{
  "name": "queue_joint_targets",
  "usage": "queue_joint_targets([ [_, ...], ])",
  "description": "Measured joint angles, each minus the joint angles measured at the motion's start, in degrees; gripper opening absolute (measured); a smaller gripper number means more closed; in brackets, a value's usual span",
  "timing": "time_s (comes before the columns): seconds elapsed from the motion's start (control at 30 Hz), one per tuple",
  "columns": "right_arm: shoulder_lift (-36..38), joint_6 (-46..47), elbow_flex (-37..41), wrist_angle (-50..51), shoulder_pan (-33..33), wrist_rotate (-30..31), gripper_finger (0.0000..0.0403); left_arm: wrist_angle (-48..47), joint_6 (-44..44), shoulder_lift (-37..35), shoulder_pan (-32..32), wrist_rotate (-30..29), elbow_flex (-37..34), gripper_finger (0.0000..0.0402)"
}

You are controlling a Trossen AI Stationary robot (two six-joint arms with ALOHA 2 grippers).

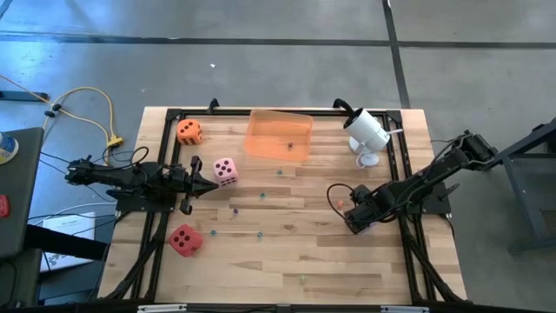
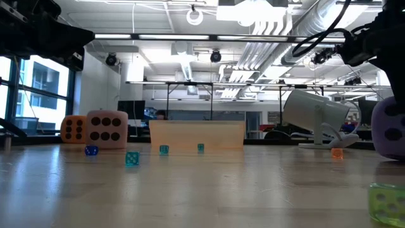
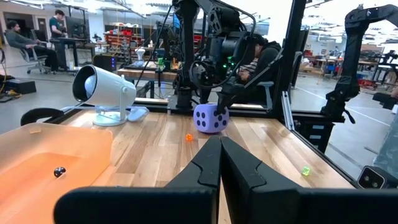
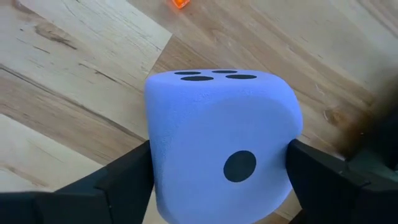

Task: Pick & Place Dice
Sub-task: Put the large blue dice in the orange bin

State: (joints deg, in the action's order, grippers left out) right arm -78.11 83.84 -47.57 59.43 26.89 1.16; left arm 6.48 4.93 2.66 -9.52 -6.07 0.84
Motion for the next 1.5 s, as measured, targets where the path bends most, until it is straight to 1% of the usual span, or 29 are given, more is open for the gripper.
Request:
queue_joint_targets([
  [0.37, 0.1, -1.5, -0.7, 1.2, 0.0, 0.4, 0.0304, 0.0, 0.0, 0.0, 0.0, 0.0, 0.0, 0.0001],
  [0.5, -0.3, -2.7, -3.5, 3.5, 0.7, 3.1, 0.0305, 0.0, 0.0, 0.0, 0.0, 0.0, 0.0, 0.0001],
  [0.6, -0.1, -4.4, -6.3, 3.4, 0.6, 5.7, 0.0298, 0.0, 0.0, 0.0, 0.0, 0.0, 0.0, 0.0001],
  [0.7, -0.1, -6.4, -8.7, 4.0, 0.6, 8.2, 0.0281, 0.0, 0.0, 0.0, 0.0, 0.0, 0.0, 0.0001],
  [0.83, 0.0, -9.5, -11.8, 4.1, -1.0, 12.1, 0.0243, 0.0, 0.0, 0.0, 0.0, 0.0, 0.0, 0.0001],
  [0.9, 0.0, -10.1, -12.5, 4.4, -2.0, 11.5, 0.0224, 0.0, 0.0, 0.0, 0.0, 0.0, 0.0, 0.0001],
  [0.97, 0.0, -10.2, -12.6, 4.5, -2.8, 9.6, 0.0209, 0.0, 0.0, 0.0, 0.0, 0.0, 0.0, 0.0001],
  [1.07, 0.0, -10.2, -12.6, 4.5, -3.5, 8.3, 0.0199, 0.0, 0.0, 0.0, 0.0, 0.0, 0.0, 0.0001],
  [1.17, 0.0, -9.9, -12.6, 4.6, -3.8, 8.3, 0.0205, 0.0, 0.0, 0.0, 0.0, 0.0, 0.0, 0.0001],
  [1.27, 0.0, -8.9, -12.6, 5.1, -4.2, 8.3, 0.0226, 0.0, 0.0, 0.0, 0.0, 0.0, 0.0, 0.0001],
  [1.4, 0.1, -10.5, -12.6, 5.9, -4.2, 8.6, 0.0254, 0.0, 0.0, 0.0, 0.0, 0.0, 0.0, 0.0001],
  [1.5, 0.1, -9.3, -12.6, 5.9, -4.2, 8.7, 0.0269, 0.0, 0.0, 0.0, 0.0, 0.0, 0.0, 0.0001],
])
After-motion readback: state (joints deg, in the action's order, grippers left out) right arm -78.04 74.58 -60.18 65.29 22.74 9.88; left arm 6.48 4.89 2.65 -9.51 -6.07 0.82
